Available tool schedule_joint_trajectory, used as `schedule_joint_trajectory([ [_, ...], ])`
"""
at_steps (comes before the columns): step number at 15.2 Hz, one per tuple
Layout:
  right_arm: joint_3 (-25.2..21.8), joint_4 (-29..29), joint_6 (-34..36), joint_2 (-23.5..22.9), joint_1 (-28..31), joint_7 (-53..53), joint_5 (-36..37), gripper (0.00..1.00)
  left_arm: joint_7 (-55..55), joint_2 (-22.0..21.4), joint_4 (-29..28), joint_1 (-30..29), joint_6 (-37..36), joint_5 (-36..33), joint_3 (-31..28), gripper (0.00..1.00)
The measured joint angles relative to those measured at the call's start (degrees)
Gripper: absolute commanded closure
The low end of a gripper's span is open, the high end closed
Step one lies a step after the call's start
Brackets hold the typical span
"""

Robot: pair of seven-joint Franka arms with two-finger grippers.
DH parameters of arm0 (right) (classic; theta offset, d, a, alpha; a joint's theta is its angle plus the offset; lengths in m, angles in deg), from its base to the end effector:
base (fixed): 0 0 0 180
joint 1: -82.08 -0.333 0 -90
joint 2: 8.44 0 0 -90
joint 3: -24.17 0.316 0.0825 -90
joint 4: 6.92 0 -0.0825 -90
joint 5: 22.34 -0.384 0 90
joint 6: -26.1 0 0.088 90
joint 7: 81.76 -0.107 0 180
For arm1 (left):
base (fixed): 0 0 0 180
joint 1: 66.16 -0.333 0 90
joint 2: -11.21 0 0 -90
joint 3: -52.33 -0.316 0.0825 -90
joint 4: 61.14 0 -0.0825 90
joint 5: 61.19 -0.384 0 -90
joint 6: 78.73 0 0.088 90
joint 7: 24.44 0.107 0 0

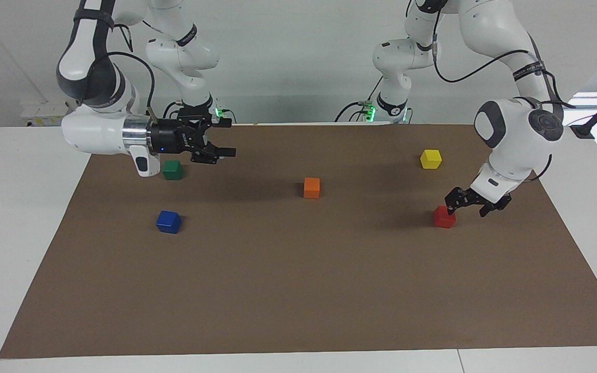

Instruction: Transfer red block to right arm and stack on blue block

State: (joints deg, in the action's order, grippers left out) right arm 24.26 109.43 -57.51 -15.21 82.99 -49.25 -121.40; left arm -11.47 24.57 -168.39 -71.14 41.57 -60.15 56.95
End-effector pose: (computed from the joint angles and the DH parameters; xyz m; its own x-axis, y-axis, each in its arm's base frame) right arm 0.5607 0.1066 0.4704 1.0000 -0.0063 -0.0010 0.0002 0.1921 -0.9814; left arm 0.6131 0.0054 0.3898 0.9783 -0.2072 0.0029 -0.2072 -0.9777 0.0345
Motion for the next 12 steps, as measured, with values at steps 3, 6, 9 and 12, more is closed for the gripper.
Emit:
schedule_joint_trajectory([
  [3, 0.1, 0.6, 7.7, -5.5, -3.0, 3.0, -10.7, 0.00, 0.8, 0.5, -3.4, 0.2, 3.1, 0.0, 0.2, 0.00],
  [6, 0.1, 0.6, 14.2, -10.7, -7.7, 4.5, -20.1, 0.00, 1.0, 2.2, -4.4, 0.3, 4.4, 0.0, 0.5, 0.00],
  [9, 0.1, 0.6, 19.9, -14.9, -11.4, 4.7, -26.1, 0.00, 1.0, 2.6, -4.7, 0.3, 4.5, 0.0, 0.5, 0.00],
  [12, 0.2, 0.4, 20.5, -16.7, -15.2, 4.7, -27.9, 0.00, 1.0, 2.7, -5.5, 0.3, 5.3, 0.0, 0.5, 0.00],
])
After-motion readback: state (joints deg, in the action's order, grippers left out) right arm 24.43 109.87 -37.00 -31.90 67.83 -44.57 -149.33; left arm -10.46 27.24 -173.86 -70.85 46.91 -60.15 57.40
